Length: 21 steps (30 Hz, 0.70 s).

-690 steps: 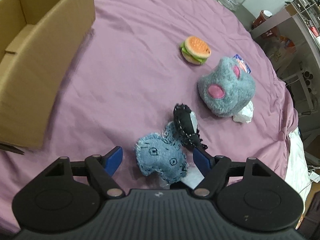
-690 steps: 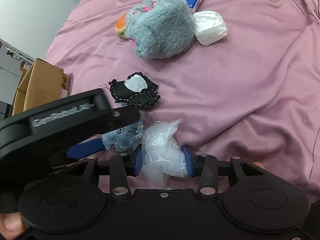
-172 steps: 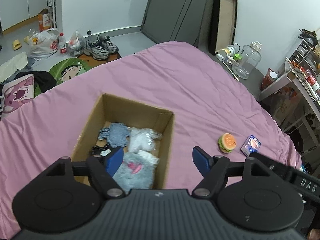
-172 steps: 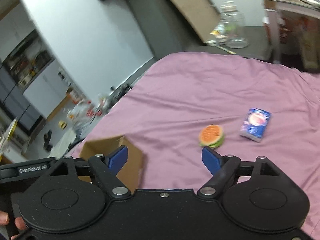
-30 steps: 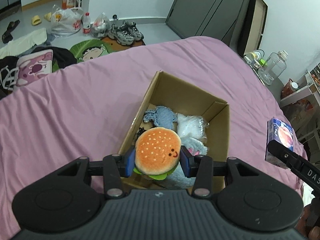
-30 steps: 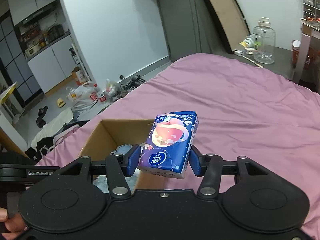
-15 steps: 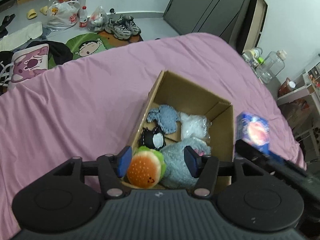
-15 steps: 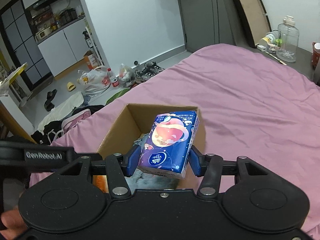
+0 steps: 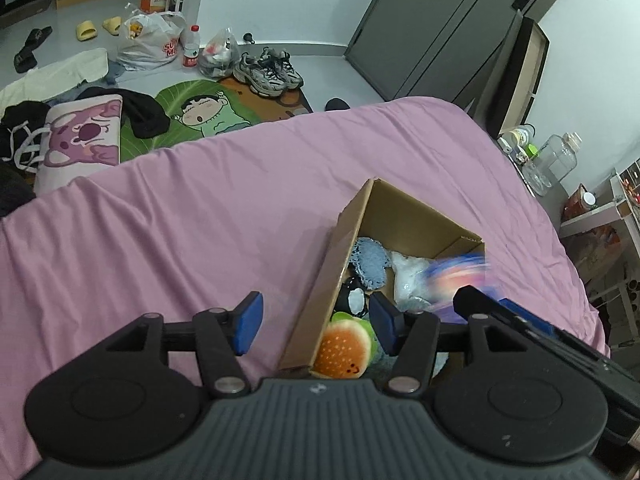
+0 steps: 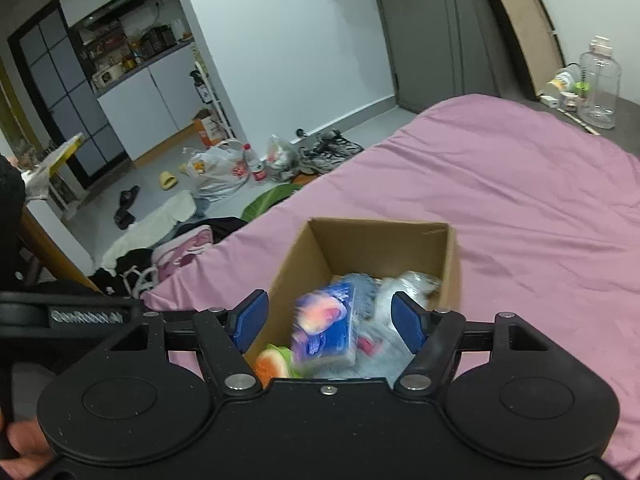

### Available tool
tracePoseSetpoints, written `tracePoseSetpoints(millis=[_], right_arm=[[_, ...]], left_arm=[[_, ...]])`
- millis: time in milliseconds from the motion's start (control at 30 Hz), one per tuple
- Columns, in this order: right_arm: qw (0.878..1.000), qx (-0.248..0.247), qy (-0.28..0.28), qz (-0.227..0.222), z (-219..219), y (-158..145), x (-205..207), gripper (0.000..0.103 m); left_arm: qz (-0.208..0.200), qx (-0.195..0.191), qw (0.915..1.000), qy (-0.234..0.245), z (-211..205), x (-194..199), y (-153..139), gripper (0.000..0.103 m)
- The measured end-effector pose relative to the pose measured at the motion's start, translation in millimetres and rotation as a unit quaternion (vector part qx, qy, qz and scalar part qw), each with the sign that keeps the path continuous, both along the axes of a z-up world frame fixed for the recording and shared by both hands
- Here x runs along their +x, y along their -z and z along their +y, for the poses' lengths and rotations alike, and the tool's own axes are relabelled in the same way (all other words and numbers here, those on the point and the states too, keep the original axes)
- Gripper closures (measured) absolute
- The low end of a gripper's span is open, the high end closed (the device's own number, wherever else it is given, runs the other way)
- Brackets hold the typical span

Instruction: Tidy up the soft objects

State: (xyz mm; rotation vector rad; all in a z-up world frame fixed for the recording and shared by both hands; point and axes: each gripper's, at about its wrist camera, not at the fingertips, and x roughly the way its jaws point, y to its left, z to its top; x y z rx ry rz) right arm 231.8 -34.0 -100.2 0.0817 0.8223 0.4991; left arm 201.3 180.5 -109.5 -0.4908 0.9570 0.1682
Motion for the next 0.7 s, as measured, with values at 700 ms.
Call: tracePoseSetpoints(millis=[700], right_arm=[[0.997, 0.036, 0.068, -0.014, -90.7, -48.8, -67.7, 0.009]], left_arm=[[-0.041, 0.057, 0.9956, 0.062, -59.8, -50.6, -65.2, 0.004]])
